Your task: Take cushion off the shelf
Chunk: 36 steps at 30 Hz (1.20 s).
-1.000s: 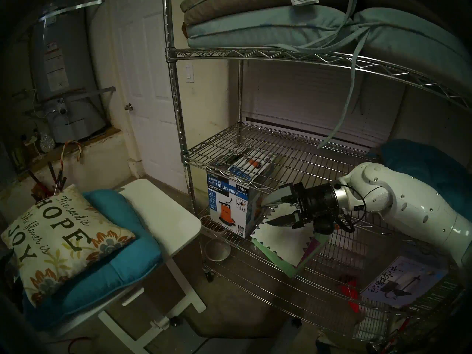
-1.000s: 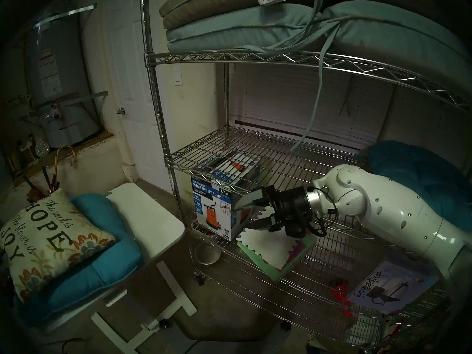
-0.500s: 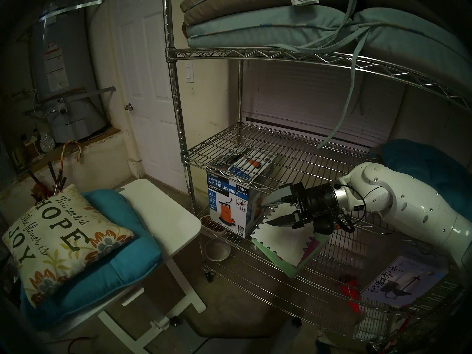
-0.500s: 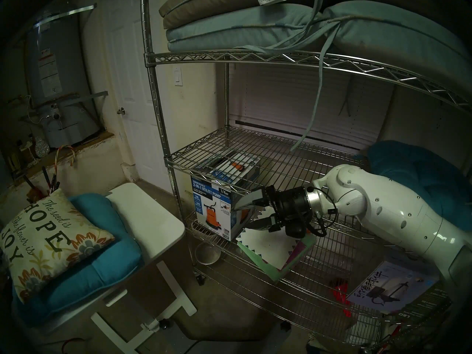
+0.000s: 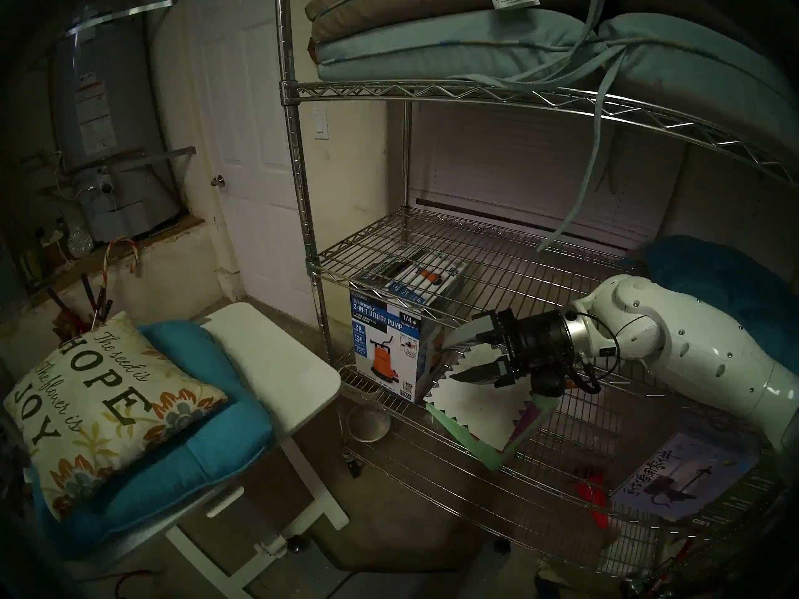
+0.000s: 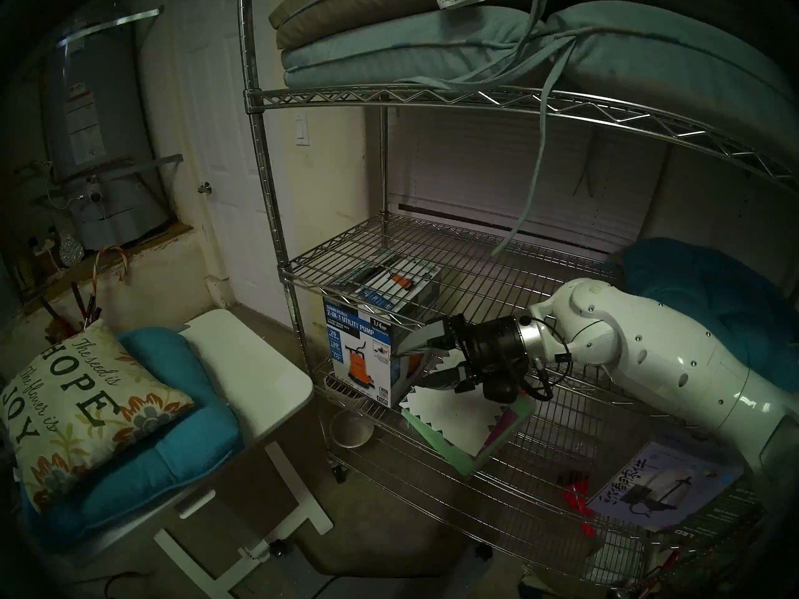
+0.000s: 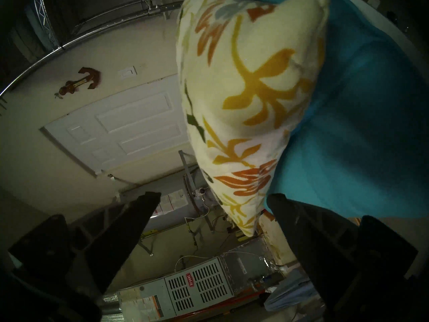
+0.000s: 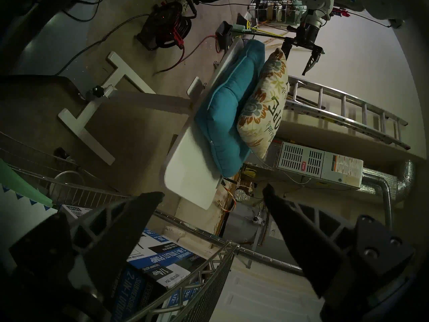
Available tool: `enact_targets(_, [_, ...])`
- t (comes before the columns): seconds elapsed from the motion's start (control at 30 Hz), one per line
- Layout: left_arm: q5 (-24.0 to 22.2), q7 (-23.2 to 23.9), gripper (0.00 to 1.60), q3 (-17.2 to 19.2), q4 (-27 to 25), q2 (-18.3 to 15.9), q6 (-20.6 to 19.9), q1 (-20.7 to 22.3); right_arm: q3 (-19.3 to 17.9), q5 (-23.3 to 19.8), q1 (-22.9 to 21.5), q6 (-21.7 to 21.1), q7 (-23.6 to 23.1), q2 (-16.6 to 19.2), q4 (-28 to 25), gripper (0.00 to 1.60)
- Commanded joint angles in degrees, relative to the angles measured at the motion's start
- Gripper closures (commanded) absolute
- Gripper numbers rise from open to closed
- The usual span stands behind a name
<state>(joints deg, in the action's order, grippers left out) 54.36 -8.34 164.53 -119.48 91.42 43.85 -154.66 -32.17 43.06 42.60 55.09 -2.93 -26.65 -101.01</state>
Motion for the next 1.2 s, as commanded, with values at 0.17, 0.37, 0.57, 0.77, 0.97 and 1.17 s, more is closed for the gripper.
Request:
enact_targets(0.17, [-5.9, -6.8, 0.0, 0.5, -5.3, -2.1, -8.0, -9.4, -0.4, -0.4, -0.6, -0.1, 0.4, 0.1, -0.4, 0.0])
enact_targets(0.37, [-7.1, -7.8, 0.0, 0.5, -6.5, -3.9, -10.9, -10.3, -0.4, -0.4, -0.7, -0.1, 0.4, 0.1, -0.4, 0.0])
enact_targets(0.57, [-8.7, -7.5, 0.0, 0.5, -8.0, -7.4, -14.8, -10.3, -0.4, -0.4, -0.7, -0.1, 0.4, 0.1, -0.4, 0.0])
enact_targets(0.77, [-10.1, -6.8, 0.0, 0.5, -9.0, -11.5, -18.4, -10.3, -0.4, -0.4, -0.7, -0.1, 0.4, 0.1, -0.4, 0.0])
enact_targets(0.97, [-10.9, -6.1, 0.0, 0.5, -9.9, -14.6, -21.1, -10.3, -0.4, -0.4, -0.7, -0.1, 0.4, 0.1, -0.4, 0.0])
enact_targets(1.17, [-11.5, -4.2, 0.0, 0.5, -10.2, -19.2, -24.5, -10.3, -0.4, -0.4, -0.7, -0.1, 0.5, 0.1, -0.3, 0.0])
